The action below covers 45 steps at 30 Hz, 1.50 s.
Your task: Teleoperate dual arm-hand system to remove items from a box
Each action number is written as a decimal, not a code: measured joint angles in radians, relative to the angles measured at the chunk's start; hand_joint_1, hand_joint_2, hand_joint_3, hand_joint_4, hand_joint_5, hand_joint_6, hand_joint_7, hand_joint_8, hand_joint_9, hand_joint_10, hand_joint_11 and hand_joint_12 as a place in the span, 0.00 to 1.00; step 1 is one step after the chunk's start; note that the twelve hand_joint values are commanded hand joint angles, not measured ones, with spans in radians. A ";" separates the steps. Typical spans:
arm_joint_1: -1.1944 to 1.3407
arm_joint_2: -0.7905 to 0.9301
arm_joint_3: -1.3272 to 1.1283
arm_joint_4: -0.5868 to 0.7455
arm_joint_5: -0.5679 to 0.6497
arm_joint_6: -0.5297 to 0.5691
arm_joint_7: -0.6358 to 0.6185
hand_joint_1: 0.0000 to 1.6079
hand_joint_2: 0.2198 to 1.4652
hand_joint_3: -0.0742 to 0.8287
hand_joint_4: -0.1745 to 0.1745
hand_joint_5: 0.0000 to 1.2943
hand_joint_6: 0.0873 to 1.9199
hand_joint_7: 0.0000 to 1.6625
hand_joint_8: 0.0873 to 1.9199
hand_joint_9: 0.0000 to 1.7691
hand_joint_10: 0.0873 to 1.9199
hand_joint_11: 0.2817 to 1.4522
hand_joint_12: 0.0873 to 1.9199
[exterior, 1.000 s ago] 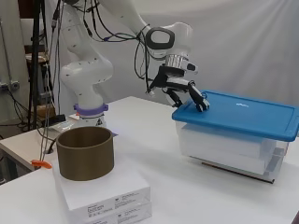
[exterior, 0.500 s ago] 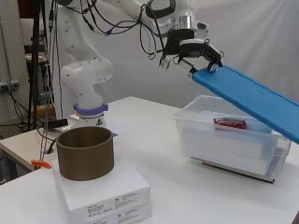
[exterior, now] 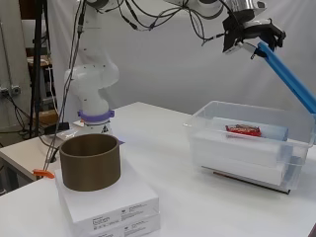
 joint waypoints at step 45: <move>0.203 -0.344 0.064 -0.326 0.350 -0.216 0.176 0.00 0.59 0.09 0.43 0.17 0.00 0.20 0.00 0.24 0.00 0.18 0.00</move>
